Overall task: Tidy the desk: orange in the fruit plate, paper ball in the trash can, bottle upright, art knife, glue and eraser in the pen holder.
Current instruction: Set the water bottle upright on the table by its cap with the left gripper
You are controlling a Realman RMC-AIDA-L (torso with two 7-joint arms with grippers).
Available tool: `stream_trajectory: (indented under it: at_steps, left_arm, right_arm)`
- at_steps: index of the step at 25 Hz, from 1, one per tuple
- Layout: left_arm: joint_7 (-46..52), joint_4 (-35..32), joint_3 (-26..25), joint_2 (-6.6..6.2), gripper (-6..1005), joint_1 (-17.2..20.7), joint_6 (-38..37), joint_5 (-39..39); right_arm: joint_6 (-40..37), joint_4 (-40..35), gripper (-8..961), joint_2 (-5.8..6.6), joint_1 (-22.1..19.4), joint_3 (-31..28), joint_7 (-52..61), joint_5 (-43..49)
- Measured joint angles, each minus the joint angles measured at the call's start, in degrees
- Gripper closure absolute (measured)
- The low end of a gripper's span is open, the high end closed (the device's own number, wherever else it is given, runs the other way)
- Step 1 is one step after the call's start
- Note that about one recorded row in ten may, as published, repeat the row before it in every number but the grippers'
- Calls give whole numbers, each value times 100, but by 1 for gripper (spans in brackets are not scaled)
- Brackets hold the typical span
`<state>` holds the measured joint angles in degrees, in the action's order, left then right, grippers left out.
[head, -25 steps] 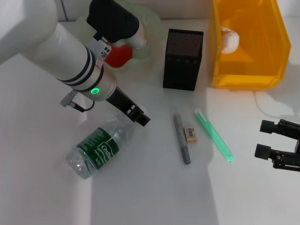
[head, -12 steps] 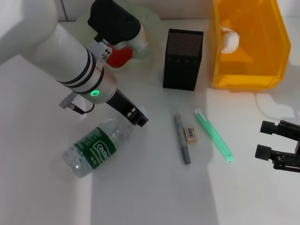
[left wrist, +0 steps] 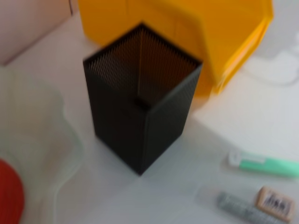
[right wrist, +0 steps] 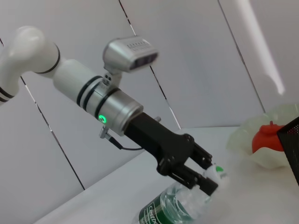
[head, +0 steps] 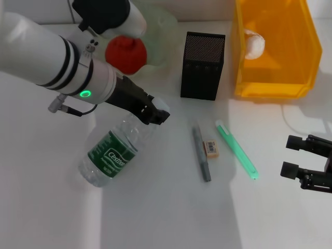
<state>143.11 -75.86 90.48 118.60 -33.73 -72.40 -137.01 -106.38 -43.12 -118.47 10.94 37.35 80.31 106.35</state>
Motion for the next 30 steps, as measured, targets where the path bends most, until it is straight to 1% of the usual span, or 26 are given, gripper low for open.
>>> stream_trajectory:
  at_steps: [1,2,3,4,5,6,7,8,9,10,12,13,14,15,18,19,22,24,26,27,28,30]
  left_arm:
    - [-125,-72,-133,-3,557,71,-51,156]
    - [-421,-150,-441,-2,557,206,-142,553]
    - [-421,-150,-441,-2,557,206,-142,553]
    - [-730,-174,-744,-3,557,340,-193,950]
    - [-730,-174,-744,-3,557,340,-193,950]
    - [-835,-174,-850,-4,557,389,-202,1075]
    - [-1144,-157,-1086,-8,557,505,-212,1359]
    - [-1144,-157,-1086,-8,557,505,-212,1359]
    - [-1463,-147,-1195,-8,557,632,-197,1590]
    - [-1463,-147,-1195,-8,557,632,-197,1590]
    - [-1962,-147,-1309,-8,558,841,-139,1937]
    - [-1962,-147,-1309,-8,558,841,-139,1937]
    - [-2248,-146,-1400,-7,558,961,-133,2198]
    - [-2248,-146,-1400,-7,558,961,-133,2198]
    - [-2815,-128,-1592,-2,558,1179,-121,2784]
    - [-2854,-126,-1603,-1,558,1193,-117,2826]
    - [-3346,-38,-1693,5,557,1394,5,3317]
    - [-3437,1,-1703,5,557,1423,35,3393]
    - [-3766,227,-1743,5,556,1471,91,3752]
    - [-4184,537,-1796,3,556,1493,99,4180]
    - [-4184,537,-1796,3,556,1493,99,4180]
    - [-4687,939,-1884,1,557,1502,96,4678]
  right_arm:
    - [-1,2,133,0,5,0,0,0]
    - [-2,2,133,0,22,0,2,0]
    - [-2,2,134,0,22,0,2,0]
    - [-3,2,134,0,38,0,6,0]
    - [-3,2,134,0,38,0,6,0]
    - [-3,2,135,0,45,0,10,0]
    - [-4,2,135,0,69,0,21,0]
    - [-4,2,135,0,69,0,21,0]
    - [-5,1,136,-1,80,0,29,0]
    - [-5,1,136,-2,95,0,34,0]
    - [-10,-1,137,-23,112,0,42,0]
    - [-10,-1,137,-23,112,0,42,0]
    - [-10,-2,138,-28,119,0,44,0]
    - [-10,-3,138,-32,127,0,45,0]
    - [-10,7,139,-36,160,0,47,0]
    - [-7,18,139,-35,174,0,52,0]
    - [-3,43,141,-36,188,0,57,0]
    - [-3,60,141,-36,192,0,57,0]
    - [-1,93,142,-35,203,0,58,0]
    - [0,132,142,-30,221,-2,59,0]
    - [0,132,143,-30,221,-2,59,0]
    - [2,176,144,-25,255,-5,60,-6]
